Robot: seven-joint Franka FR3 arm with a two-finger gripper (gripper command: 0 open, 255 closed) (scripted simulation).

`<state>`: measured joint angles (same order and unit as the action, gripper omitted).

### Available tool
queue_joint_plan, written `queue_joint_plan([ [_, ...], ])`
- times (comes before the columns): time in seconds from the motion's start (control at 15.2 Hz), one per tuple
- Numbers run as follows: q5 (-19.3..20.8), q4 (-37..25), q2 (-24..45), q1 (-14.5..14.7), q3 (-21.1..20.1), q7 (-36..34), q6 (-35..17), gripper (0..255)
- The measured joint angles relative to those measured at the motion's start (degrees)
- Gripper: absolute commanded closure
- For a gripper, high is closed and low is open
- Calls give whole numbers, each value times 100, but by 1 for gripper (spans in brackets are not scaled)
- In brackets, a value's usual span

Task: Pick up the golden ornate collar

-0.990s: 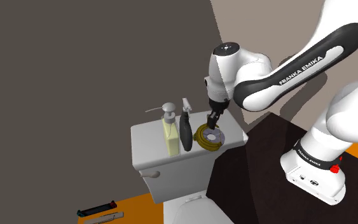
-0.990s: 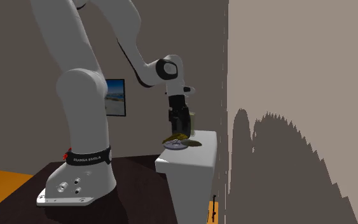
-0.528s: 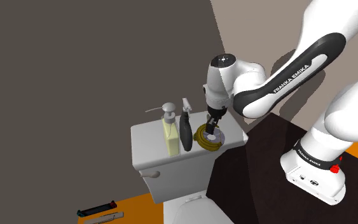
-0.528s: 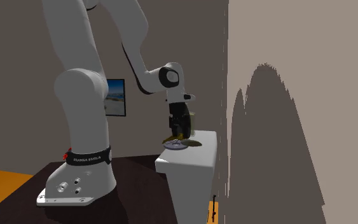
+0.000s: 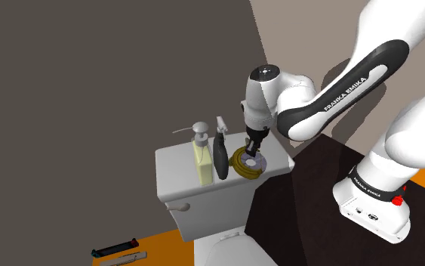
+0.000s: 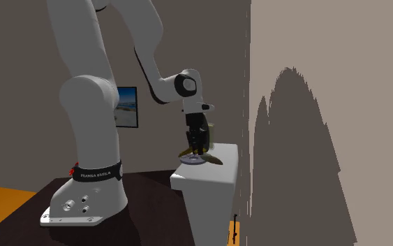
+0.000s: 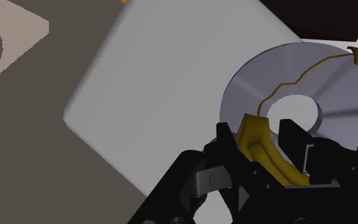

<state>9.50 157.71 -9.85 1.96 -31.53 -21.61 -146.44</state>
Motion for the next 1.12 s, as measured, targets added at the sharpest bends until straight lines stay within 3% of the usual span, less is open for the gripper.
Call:
queue_joint_plan([
  [0.33,-116,-10,-115,47,36,105,104,255],
  [1.12,-851,-260,-1115,451,349,765,1246,255],
])
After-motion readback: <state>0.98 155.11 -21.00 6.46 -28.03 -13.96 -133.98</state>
